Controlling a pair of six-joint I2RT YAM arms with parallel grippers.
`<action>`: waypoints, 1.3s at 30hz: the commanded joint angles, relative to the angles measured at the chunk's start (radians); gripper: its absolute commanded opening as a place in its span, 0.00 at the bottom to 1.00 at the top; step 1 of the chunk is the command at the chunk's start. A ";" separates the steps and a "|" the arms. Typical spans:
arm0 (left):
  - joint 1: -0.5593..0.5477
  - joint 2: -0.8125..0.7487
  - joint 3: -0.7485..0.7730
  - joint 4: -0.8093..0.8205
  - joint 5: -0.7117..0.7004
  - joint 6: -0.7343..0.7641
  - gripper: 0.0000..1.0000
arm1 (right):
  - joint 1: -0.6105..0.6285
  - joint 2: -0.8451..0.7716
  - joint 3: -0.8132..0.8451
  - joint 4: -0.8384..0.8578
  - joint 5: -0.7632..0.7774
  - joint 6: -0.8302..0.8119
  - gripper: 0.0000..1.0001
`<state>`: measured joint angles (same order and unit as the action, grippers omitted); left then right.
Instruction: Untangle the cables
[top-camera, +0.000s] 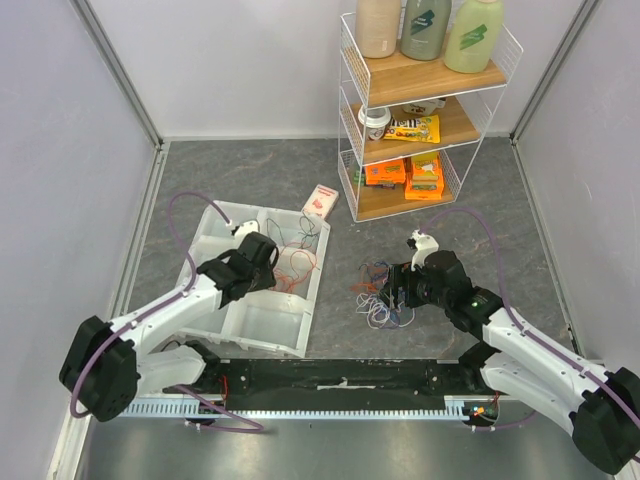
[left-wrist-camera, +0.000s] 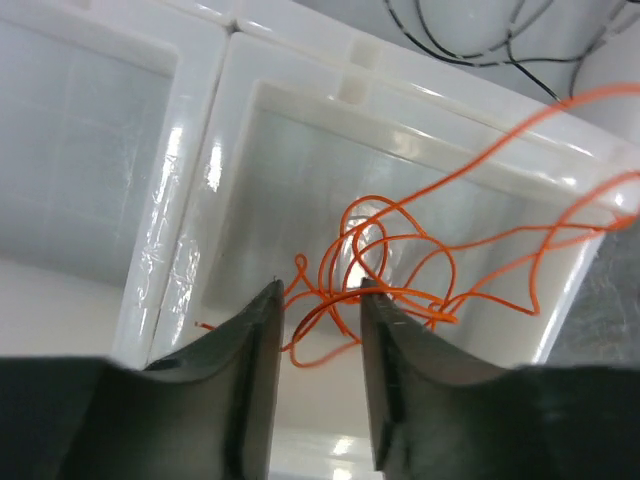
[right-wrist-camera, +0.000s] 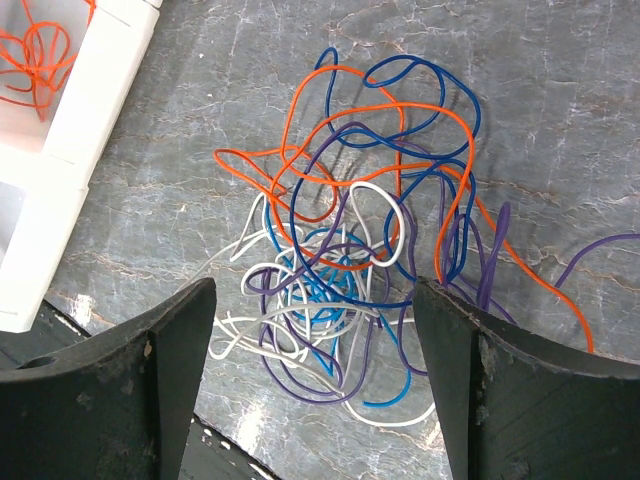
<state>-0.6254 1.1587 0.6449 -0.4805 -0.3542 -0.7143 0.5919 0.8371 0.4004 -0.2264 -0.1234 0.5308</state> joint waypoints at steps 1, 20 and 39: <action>0.003 -0.124 0.006 0.013 0.066 0.041 0.54 | 0.002 -0.009 -0.003 0.038 -0.001 -0.003 0.87; 0.001 0.136 0.228 0.105 0.129 0.226 0.71 | 0.002 0.002 -0.003 0.044 -0.001 -0.008 0.87; 0.001 0.220 0.257 0.140 0.158 0.299 0.32 | 0.002 0.017 -0.003 0.050 -0.001 -0.008 0.87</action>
<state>-0.6239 1.3922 0.8948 -0.3840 -0.2218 -0.4534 0.5919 0.8619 0.4004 -0.2173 -0.1234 0.5304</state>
